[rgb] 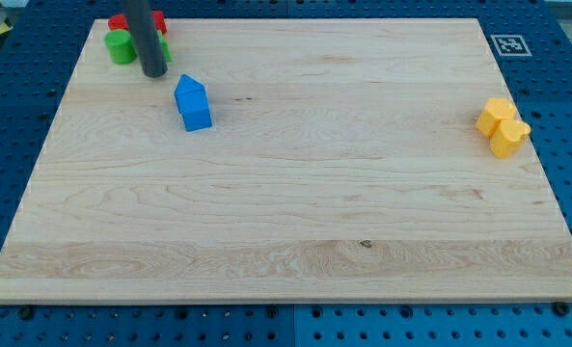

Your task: Separate the blue triangle from the blue cube

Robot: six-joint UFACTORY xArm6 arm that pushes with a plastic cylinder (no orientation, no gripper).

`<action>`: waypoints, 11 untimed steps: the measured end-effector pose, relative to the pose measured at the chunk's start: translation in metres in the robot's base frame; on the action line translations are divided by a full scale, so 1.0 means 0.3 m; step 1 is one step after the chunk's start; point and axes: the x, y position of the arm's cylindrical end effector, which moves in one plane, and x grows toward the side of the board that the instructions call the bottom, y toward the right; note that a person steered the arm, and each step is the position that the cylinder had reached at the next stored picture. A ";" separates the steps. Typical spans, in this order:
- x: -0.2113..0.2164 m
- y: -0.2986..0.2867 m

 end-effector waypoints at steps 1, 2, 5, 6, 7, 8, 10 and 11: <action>-0.001 0.000; -0.016 0.000; 0.025 0.004; 0.025 0.037; 0.024 0.069; 0.026 0.108; 0.056 0.178; 0.072 0.196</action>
